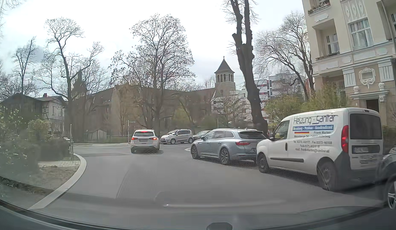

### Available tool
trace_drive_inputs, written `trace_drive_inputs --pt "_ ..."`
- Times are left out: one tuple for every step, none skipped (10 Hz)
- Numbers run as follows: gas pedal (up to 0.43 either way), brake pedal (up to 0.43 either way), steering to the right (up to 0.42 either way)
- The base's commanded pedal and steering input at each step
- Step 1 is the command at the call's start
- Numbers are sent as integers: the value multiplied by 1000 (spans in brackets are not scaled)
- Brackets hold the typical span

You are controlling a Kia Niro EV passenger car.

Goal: Follow the waypoints while adhering to traffic rules and regulations

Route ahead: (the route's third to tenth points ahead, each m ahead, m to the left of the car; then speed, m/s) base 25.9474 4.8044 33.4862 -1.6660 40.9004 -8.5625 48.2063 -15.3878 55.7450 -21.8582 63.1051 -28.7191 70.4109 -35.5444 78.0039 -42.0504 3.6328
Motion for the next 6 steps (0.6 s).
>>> trace_drive_inputs --pt "0 0 -149" --pt "0 0 -149" --pt "0 0 -148" --pt "0 0 -147" --pt "0 0 -146" --pt "0 0 -142"
